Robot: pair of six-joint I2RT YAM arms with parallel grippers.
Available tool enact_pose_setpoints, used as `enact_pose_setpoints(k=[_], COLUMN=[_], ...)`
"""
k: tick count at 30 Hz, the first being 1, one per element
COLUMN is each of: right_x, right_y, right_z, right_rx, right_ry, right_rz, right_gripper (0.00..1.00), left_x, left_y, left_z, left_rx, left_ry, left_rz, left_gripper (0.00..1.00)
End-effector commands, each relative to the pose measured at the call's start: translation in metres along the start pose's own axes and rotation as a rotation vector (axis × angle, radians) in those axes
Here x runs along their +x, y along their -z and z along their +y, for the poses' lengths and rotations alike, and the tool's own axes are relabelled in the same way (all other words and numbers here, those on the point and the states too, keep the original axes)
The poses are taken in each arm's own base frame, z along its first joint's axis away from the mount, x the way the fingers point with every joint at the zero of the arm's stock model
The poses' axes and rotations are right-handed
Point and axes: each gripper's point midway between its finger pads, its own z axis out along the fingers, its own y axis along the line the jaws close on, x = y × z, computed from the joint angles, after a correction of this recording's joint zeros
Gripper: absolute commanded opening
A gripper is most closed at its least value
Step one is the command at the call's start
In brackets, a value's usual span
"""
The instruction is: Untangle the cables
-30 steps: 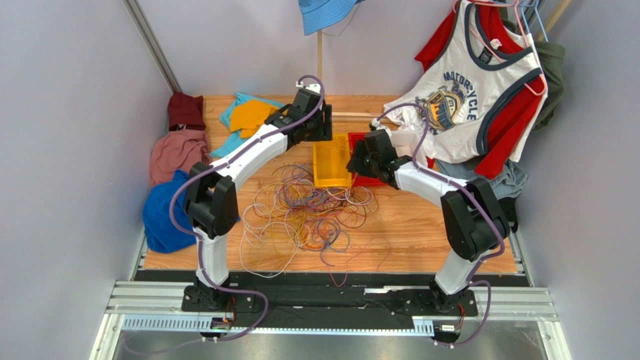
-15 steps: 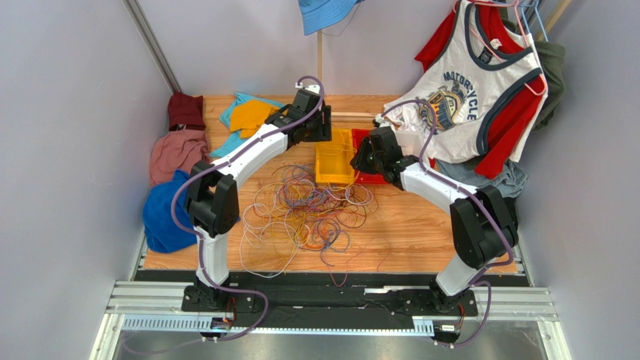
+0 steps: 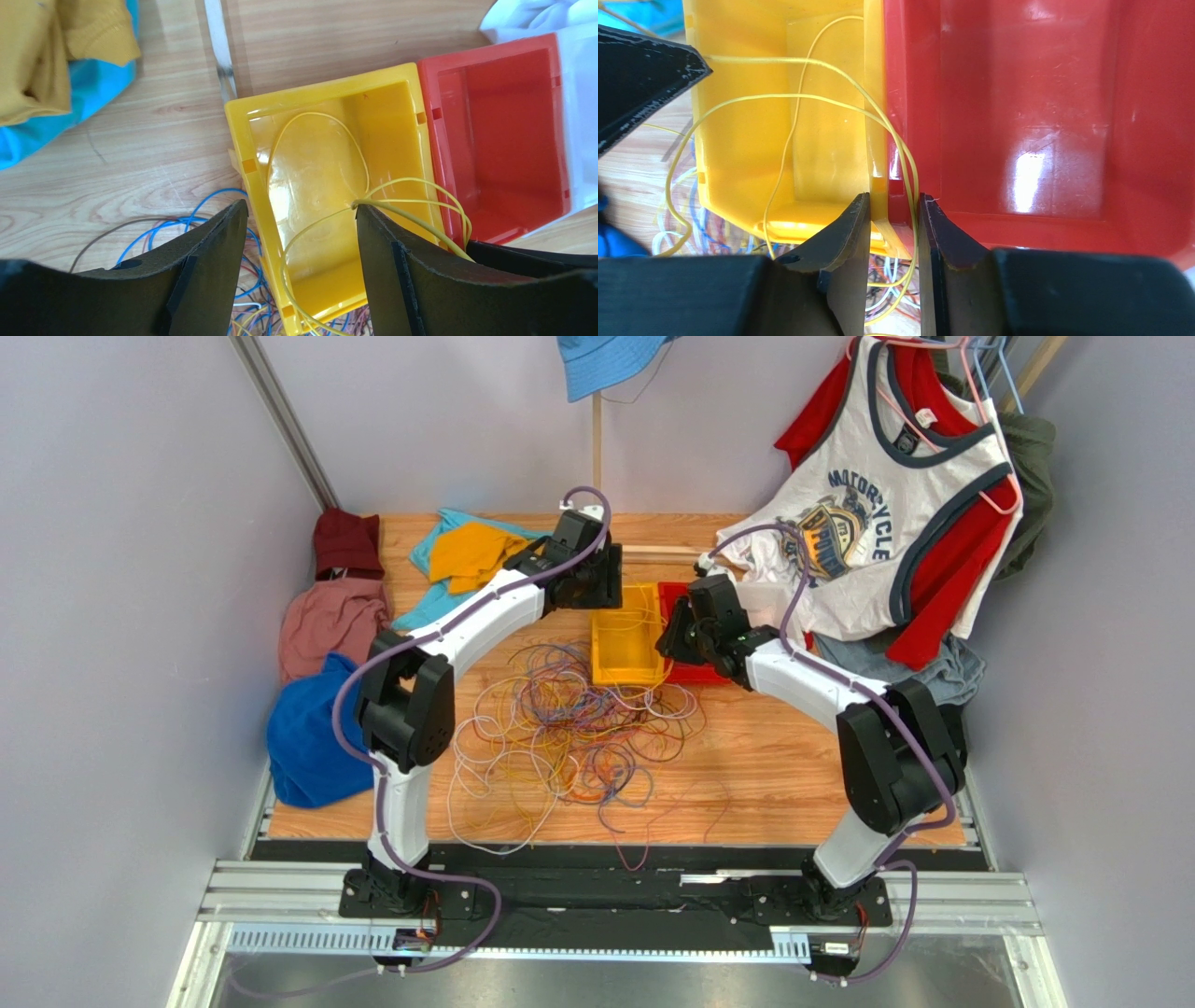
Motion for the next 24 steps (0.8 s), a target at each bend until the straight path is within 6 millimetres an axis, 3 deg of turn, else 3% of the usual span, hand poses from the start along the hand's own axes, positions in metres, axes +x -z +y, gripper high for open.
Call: enact_pose_setpoints(k=[1, 9, 24], right_x=[-0.017, -0.007, 0.012], right_y=[-0.006, -0.008, 0.012], right_z=[0.007, 0.003, -0.009], right_rx=[-0.019, -0.016, -0.015], right_ry=[-0.006, -0.016, -0.036], right_rz=[-0.038, -0.014, -0.011], right_gripper=[0.11, 0.31, 0.44], left_x=[0.001, -0.001, -0.003], left_y=[-0.011, -0.012, -0.004], left_z=[-0.003, -0.003, -0.001], left_rx=[0.021, 0.015, 0.006], left_ry=[0.008, 0.006, 0.008], left_rz=[0.005, 0.003, -0.004], left_gripper=[0.67, 0.67, 0.68])
